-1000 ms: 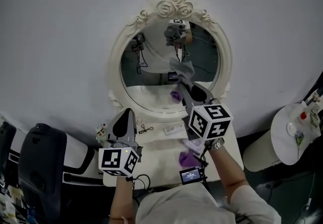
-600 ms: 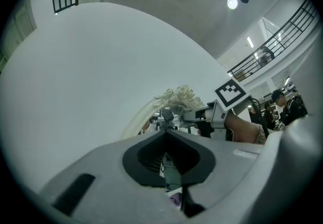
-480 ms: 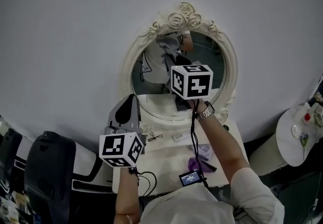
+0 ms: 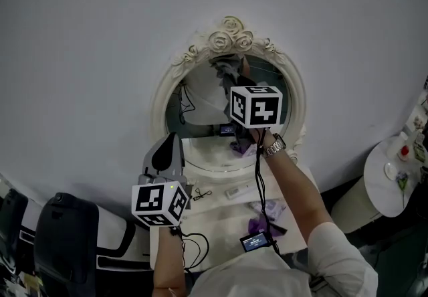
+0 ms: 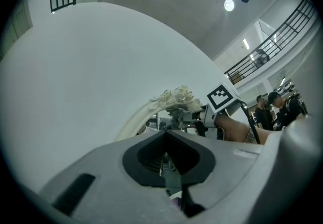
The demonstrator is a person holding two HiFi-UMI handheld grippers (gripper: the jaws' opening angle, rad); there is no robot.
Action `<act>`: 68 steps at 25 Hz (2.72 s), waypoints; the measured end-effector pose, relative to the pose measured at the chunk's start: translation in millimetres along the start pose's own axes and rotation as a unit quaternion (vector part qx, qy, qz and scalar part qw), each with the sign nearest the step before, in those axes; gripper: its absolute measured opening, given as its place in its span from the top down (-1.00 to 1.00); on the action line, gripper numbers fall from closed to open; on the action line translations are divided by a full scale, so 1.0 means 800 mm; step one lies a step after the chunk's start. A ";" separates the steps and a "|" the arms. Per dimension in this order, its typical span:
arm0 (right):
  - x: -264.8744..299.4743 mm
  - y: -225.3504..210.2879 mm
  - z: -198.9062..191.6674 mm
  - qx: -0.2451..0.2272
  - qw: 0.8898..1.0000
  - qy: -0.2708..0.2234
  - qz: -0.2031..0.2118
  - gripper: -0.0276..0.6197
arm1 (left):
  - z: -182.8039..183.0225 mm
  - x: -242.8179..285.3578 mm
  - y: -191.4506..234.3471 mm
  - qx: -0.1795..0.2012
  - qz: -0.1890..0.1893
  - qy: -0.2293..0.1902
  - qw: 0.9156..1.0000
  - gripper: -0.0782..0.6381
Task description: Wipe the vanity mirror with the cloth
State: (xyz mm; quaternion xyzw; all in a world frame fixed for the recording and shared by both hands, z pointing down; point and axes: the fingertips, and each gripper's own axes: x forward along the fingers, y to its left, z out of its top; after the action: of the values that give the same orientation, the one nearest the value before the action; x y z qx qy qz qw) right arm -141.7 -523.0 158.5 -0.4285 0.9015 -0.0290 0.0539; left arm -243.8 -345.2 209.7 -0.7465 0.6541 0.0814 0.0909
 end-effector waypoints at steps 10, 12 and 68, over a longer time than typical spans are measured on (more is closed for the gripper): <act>-0.052 -0.118 0.002 0.005 0.996 0.004 -0.089 0.71 | -0.014 0.059 -0.091 -0.009 -0.101 -0.001 0.995 0.78; -0.064 -0.131 0.000 0.006 0.995 0.005 -0.101 0.71 | -0.015 0.063 -0.104 -0.006 -0.112 -0.001 0.994 0.78; -0.087 -0.196 -0.093 0.023 0.984 0.065 -0.162 0.71 | -0.049 0.052 -0.127 -0.023 -0.115 0.025 0.993 0.78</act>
State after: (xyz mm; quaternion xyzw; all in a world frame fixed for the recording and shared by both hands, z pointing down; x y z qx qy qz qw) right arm 13.6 -567.4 252.9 -0.5647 0.8208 -0.0856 -0.0008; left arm -137.7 -381.4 241.0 -0.8202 0.5644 0.0662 0.0662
